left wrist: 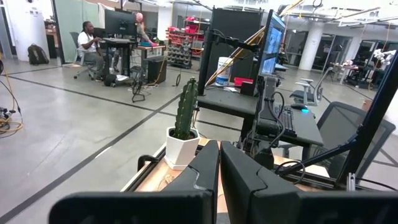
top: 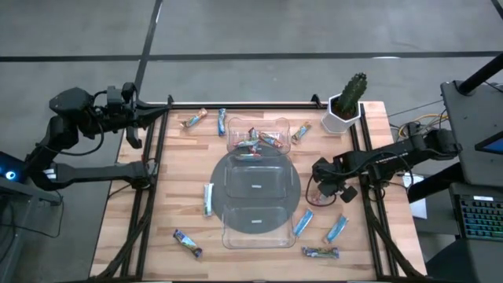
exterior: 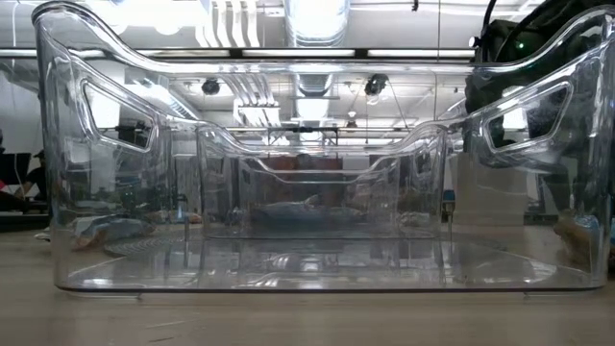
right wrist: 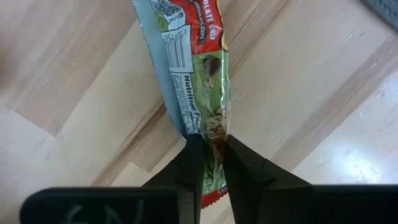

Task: Pick and place Granola Bars by type
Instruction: Put the red granola bar into the top transparent bin

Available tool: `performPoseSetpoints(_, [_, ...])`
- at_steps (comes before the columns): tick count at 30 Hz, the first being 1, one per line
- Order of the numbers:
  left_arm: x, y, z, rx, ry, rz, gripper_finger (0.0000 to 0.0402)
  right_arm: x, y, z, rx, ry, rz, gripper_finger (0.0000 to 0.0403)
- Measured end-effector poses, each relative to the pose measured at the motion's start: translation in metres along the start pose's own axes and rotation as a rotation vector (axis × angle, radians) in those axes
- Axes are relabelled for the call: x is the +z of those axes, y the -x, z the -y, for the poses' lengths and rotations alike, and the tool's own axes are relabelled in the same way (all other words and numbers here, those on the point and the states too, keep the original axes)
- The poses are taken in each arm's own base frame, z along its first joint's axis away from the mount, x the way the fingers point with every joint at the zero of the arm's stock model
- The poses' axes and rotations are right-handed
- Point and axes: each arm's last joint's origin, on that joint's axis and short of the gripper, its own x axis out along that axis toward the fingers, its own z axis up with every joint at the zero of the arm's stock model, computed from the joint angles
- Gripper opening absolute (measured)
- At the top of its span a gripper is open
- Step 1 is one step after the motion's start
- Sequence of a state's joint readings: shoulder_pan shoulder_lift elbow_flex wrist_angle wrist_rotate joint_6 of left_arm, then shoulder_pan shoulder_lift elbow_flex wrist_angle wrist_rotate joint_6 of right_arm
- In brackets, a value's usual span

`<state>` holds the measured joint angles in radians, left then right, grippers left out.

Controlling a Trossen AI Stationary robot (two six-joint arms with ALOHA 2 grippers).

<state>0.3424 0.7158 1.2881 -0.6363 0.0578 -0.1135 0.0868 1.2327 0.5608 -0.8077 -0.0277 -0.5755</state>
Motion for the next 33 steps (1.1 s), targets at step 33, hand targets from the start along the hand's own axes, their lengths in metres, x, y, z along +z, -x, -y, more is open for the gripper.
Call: performPoseSetpoints(33, [0.0, 0.0, 0.0, 0.0, 0.018, 0.0, 0.0, -0.006, -0.016, -0.004, 0.056, -0.063, -0.056, 0.0174])
